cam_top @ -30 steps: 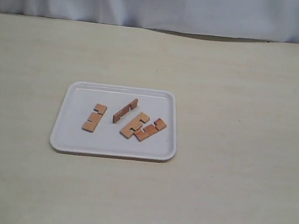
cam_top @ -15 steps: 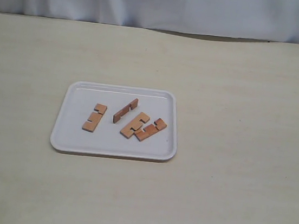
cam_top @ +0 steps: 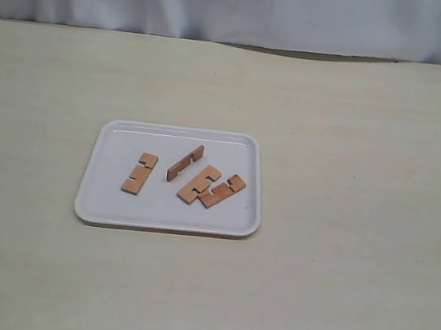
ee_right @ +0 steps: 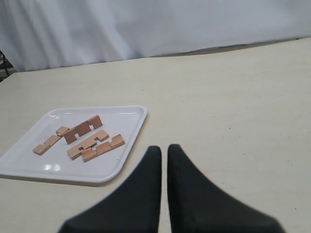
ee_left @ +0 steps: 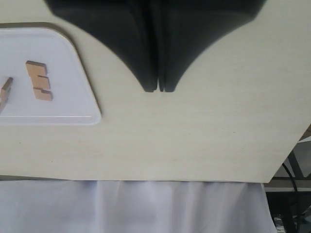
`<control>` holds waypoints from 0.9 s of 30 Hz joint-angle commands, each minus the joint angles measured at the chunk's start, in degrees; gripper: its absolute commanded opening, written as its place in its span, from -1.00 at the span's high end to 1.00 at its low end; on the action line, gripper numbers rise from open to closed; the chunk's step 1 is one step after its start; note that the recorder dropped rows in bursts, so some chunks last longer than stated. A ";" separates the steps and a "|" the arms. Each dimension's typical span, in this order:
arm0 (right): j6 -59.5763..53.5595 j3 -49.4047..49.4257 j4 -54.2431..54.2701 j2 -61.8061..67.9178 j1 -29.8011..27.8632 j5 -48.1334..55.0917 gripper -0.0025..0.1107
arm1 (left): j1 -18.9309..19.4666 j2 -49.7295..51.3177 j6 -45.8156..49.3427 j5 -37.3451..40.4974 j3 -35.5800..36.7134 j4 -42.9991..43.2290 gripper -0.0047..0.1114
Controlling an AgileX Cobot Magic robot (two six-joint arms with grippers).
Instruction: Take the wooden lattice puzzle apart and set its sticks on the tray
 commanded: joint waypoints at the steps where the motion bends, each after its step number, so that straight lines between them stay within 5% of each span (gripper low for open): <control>1: -0.41 0.09 -0.11 -0.22 0.00 0.04 0.88 | -0.39 -0.06 -0.34 -0.17 0.12 0.11 0.92; 15: -0.41 0.09 -0.11 -0.22 0.00 0.04 0.88 | -0.53 -0.06 -0.34 -0.17 0.12 0.00 0.92; 27: -0.41 0.09 -0.11 -0.22 0.00 0.04 0.88 | -4.36 -0.06 -0.34 -0.17 0.12 0.00 0.92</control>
